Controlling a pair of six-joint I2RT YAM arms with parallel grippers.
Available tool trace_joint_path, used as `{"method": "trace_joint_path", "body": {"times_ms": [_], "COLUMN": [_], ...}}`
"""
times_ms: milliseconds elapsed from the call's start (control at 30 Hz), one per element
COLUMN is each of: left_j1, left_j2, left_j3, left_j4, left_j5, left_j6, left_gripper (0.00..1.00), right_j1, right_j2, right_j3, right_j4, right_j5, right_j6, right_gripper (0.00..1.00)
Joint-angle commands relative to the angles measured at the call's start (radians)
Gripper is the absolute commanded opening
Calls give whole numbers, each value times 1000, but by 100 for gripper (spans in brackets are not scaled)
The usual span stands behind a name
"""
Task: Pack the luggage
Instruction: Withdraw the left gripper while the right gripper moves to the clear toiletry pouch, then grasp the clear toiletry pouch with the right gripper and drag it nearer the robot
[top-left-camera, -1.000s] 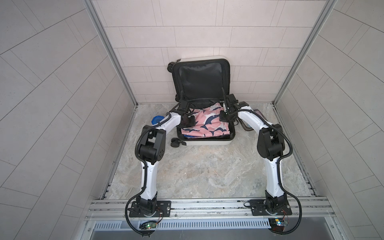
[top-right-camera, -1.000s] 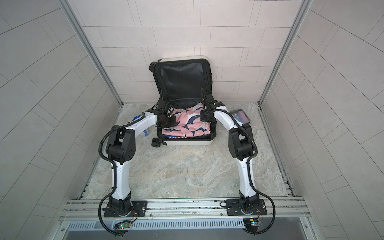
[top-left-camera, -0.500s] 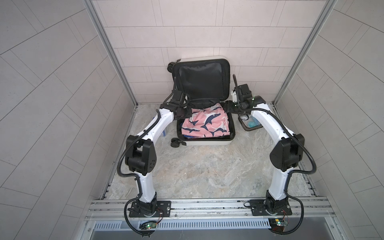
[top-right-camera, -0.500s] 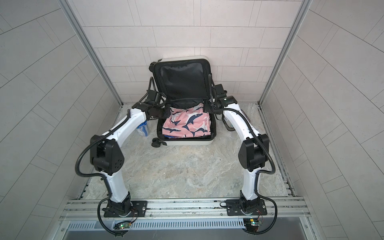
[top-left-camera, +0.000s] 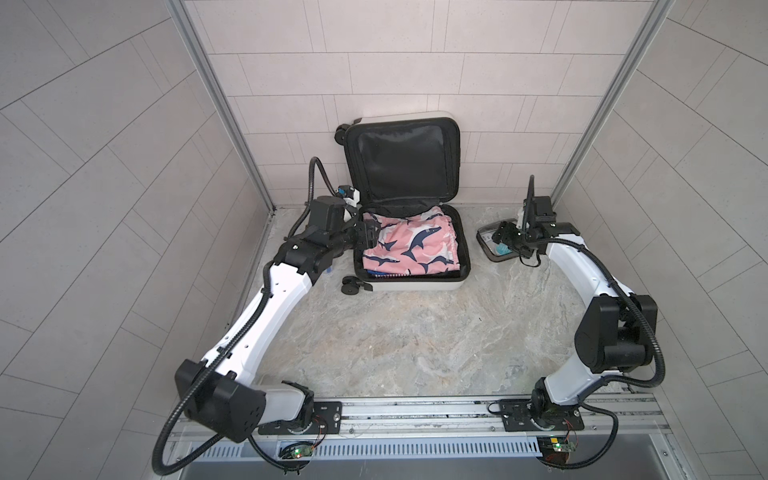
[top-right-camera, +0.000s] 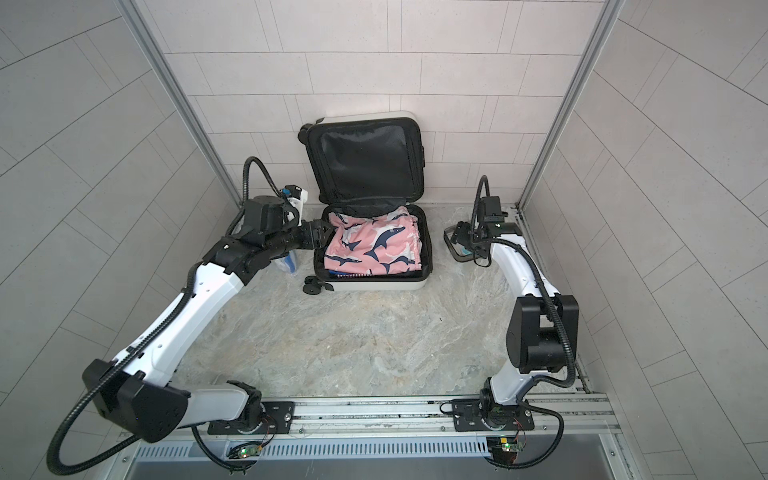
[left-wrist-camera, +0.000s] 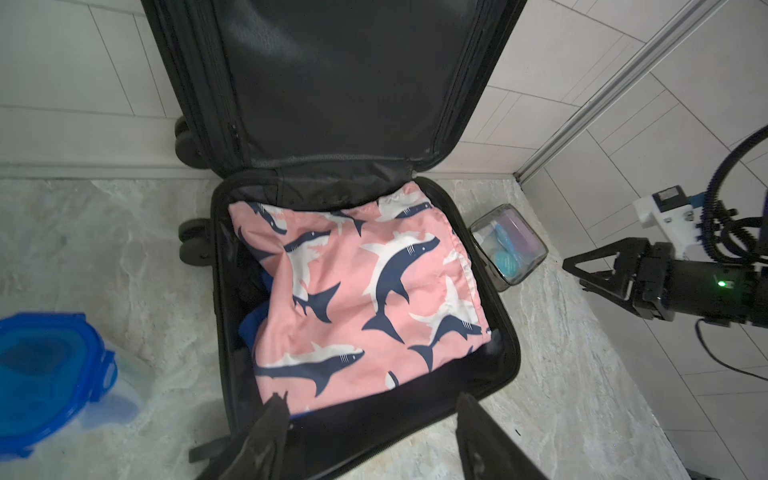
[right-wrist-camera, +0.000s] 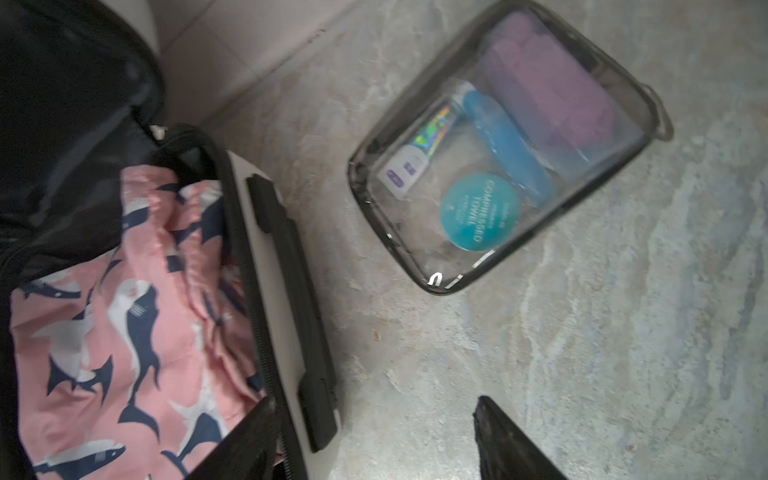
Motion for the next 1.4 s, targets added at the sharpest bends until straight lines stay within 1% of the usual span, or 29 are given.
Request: {"method": "trace_joint_path", "body": {"times_ms": [0, 33, 67, 200, 267, 367, 467, 533, 667, 800, 1000, 1100, 1200, 1300, 1367], "left_j1": [-54, -83, -118, -260, -342, -436, -500, -523, -532, -532, -532, -532, -533, -532, -532], "left_j2": [-80, -105, -126, -184, -192, -191, -176, -172, -184, -205, -217, -214, -215, -215, -217], "left_j3": [-99, -145, -193, -362, -450, -555, -609, -620, -631, -634, -644, -647, -649, -650, -652], "left_j4": [59, 82, 110, 232, 306, 418, 482, 489, 477, 453, 446, 447, 447, 447, 446], "left_j5": [-38, -55, -77, -143, -197, -255, -303, -321, -336, -350, -359, -360, -361, -367, -371], "left_j6": [-7, -16, -24, -106, -158, -226, -270, -282, -287, -279, -283, -287, -290, -289, -289], "left_gripper": [72, 77, 78, 79, 79, 79, 78, 78, 78, 78, 78, 78, 78, 78, 78], "right_j1": [-56, -74, -91, -128, -131, -134, -138, -139, -141, -141, -141, -141, -141, -141, -142], "right_j2": [-28, -17, -4, 70, 108, 151, 194, 212, 240, 267, 312, 332, 345, 343, 330], "right_j3": [-66, -87, -109, -136, -132, -130, -126, -127, -121, -104, -94, -95, -97, -107, -125], "right_j4": [112, 137, 166, 249, 278, 335, 394, 424, 459, 485, 534, 546, 559, 563, 567], "right_j5": [-44, -53, -66, -117, -119, -119, -117, -105, -60, -39, -22, -9, 0, 10, 21], "right_j6": [78, 96, 115, 178, 199, 246, 296, 321, 353, 371, 420, 436, 439, 434, 427], "right_gripper": [76, 76, 76, 76, 76, 76, 77, 76, 76, 74, 68, 64, 53, 37, 29]}}
